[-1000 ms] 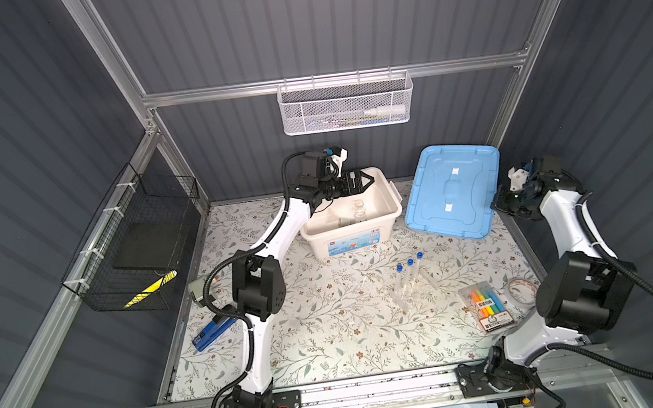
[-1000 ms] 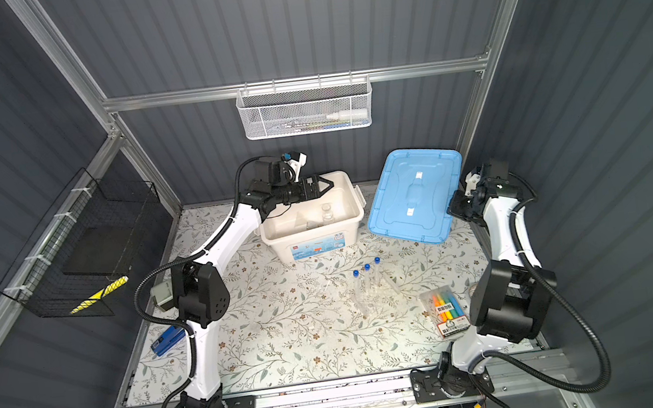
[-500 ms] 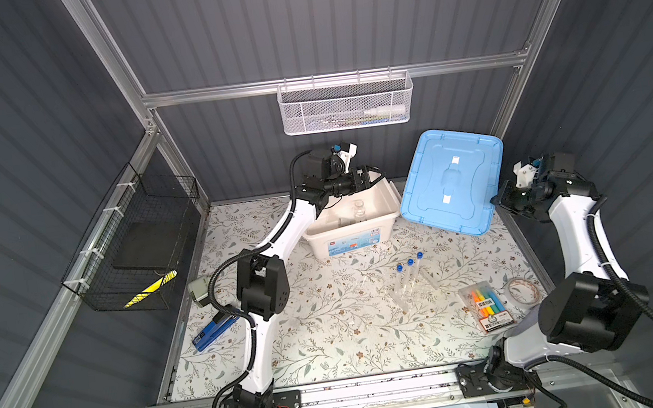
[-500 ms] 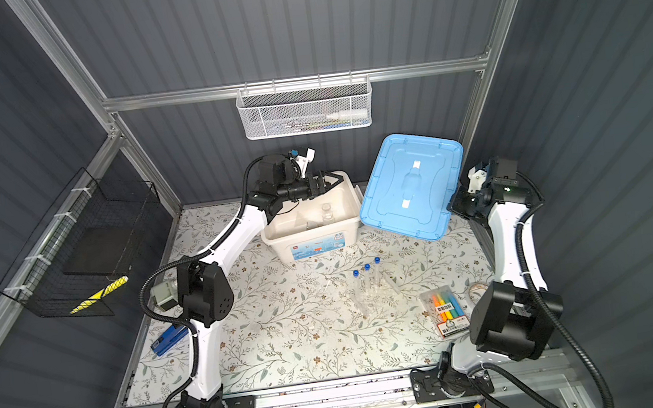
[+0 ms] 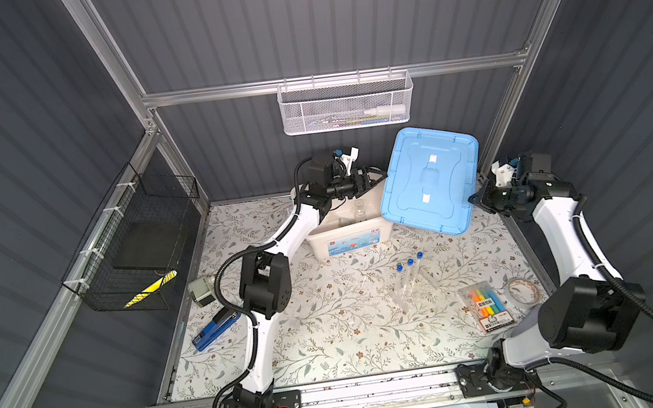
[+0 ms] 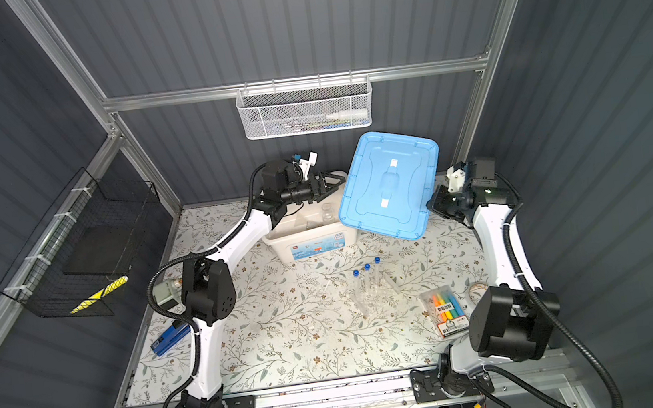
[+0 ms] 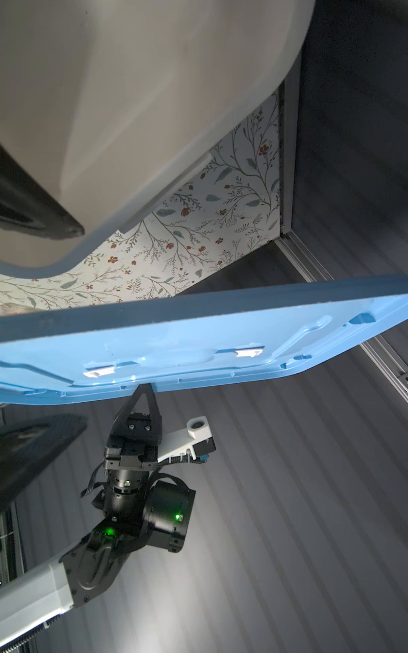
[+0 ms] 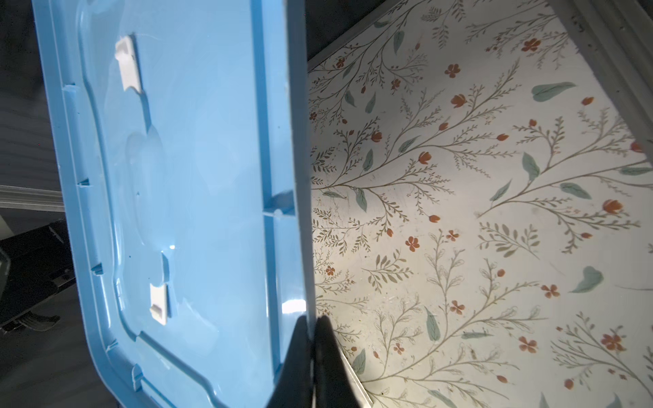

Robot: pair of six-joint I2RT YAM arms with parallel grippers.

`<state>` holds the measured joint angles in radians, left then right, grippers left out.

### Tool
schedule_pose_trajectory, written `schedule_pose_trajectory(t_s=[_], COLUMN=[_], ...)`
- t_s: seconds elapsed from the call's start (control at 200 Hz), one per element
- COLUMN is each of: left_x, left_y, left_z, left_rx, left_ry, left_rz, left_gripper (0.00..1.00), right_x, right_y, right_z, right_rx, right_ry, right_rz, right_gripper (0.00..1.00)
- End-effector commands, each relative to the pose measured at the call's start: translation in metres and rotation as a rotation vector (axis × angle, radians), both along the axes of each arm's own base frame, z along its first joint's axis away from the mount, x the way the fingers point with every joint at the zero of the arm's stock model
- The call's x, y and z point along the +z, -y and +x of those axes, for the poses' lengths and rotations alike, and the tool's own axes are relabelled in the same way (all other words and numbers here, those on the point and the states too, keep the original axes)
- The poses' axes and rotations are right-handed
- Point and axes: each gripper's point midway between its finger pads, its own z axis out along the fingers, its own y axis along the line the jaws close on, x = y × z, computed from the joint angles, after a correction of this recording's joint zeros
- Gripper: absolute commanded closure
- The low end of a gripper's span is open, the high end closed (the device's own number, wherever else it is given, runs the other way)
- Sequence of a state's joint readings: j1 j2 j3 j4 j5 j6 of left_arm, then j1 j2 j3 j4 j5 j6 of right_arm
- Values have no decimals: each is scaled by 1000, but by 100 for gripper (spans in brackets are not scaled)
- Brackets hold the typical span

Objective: Organize the chemistry lab equipment
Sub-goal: 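Raise the blue lid upright beside the box with the right gripper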

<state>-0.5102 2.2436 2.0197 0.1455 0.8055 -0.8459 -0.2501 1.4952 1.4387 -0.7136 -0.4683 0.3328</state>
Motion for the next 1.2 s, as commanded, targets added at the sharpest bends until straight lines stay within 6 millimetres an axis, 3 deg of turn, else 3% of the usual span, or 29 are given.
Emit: schedule_pose_trajectory(t_s=[0.0,0.35,0.61,0.945,1.196], left_x=[-3,-12,-15,-10,-10], left_y=[8,17,20,20,16], left_z=[-5,-3,-1,1,1], left_rx=[-34,-35,-34,-23,-2], left_ry=[-9,-36,-46,-54,-77], left_rz=[-24,-33,-42,-77,-104], left_gripper=[25,39,43,73,87], right_x=[7,6,5,0,0], right_y=[-6,-15,-20,-31,-35], right_z=[7,12,15,20,23], right_rx=[7,19,25,62,87], right_ry=[45,53,57,53,69], right_rz=[30,47,62,85,93], right_gripper=[100,100,100,100,99])
